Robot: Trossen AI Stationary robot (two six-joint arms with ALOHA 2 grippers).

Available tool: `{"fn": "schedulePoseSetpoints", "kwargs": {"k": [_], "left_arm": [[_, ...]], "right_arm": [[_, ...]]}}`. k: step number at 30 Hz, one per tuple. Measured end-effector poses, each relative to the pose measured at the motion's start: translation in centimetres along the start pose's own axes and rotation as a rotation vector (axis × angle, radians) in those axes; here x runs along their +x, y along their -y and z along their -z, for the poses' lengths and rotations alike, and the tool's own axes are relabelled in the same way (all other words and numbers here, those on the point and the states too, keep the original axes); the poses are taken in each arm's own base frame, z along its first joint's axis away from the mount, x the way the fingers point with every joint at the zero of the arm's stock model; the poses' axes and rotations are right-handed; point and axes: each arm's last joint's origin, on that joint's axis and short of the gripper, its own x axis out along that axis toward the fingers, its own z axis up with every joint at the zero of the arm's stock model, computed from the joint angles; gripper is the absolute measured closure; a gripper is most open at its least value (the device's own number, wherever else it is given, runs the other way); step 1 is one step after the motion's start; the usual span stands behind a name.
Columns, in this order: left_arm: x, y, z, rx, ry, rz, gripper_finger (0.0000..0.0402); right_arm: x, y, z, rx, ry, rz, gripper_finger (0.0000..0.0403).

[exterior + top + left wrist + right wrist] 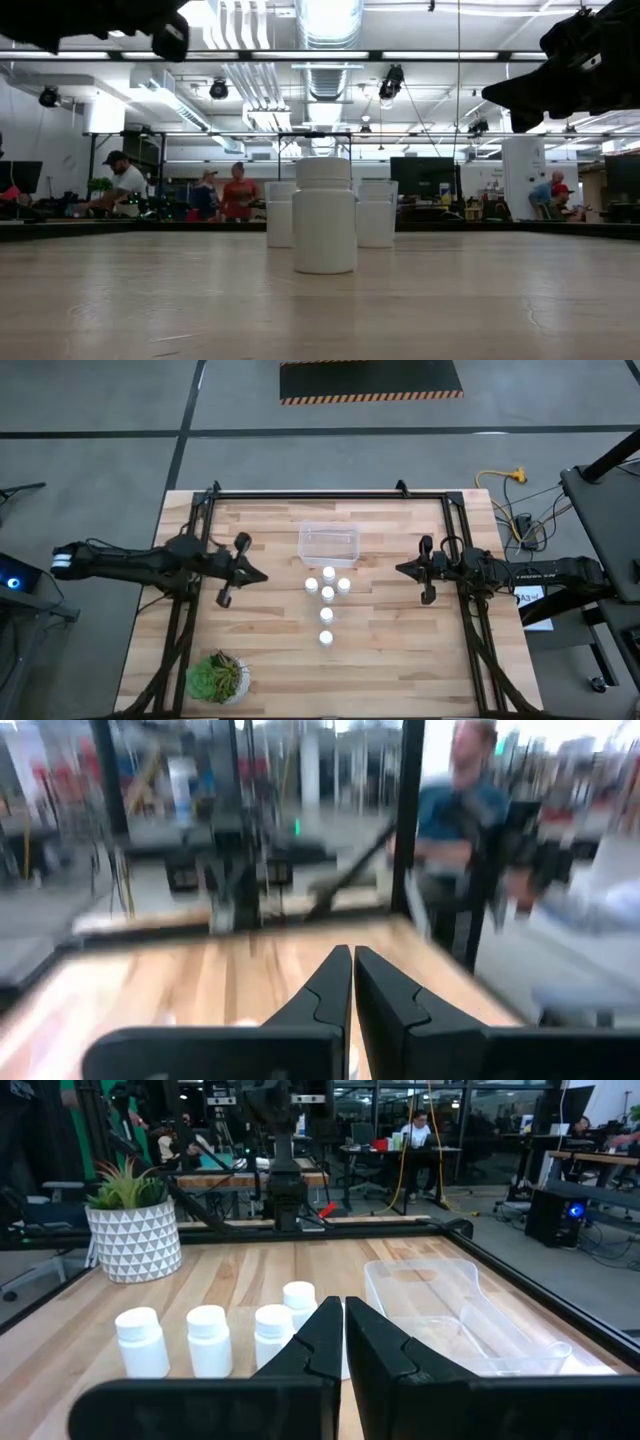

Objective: Pick and place pill bottles into a basket
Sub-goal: Put the white pill bottle into the transparent bin

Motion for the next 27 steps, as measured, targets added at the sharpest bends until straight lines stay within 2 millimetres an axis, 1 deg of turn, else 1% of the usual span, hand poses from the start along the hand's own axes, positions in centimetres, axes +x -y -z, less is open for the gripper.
{"fn": "schedulePoseSetpoints", "kwargs": {"k": [3, 7, 11, 15, 19, 23, 27], "left_arm": [[1.4, -0.4, -0.8, 0.008, -0.129, 0.005, 0.0395], [2.9, -0.8, -2.9, 0.036, -0.213, 0.022, 0.0361], [4.2, -1.0, -4.7, 0.021, -0.253, 0.096, 0.0306], [4.9, -1.1, -6.9, 0.012, -0.260, 0.125, 0.0245], [6.0, -1.4, -7.9, -0.016, -0.336, 0.130, 0.0196], [7.4, -1.7, -8.7, -0.039, -0.424, 0.139, 0.0170], [8.8, -1.9, -9.3, -0.024, -0.505, 0.161, 0.0164]], "right_arm": [[0.0, 0.0, 0.0, 0.000, -0.001, 0.000, 0.0394], [0.0, 0.0, 0.0, 0.002, 0.000, -0.002, 0.0394], [0.0, 0.0, 0.0, 0.024, -0.001, -0.003, 0.0394], [0.0, 0.0, 0.0, 0.031, -0.004, -0.003, 0.0394], [0.0, 0.0, 0.1, 0.026, -0.006, -0.003, 0.0394], [0.0, 0.0, 0.1, 0.023, -0.008, -0.003, 0.0394], [0.0, 0.0, 0.1, 0.023, -0.009, -0.003, 0.0394]]}}
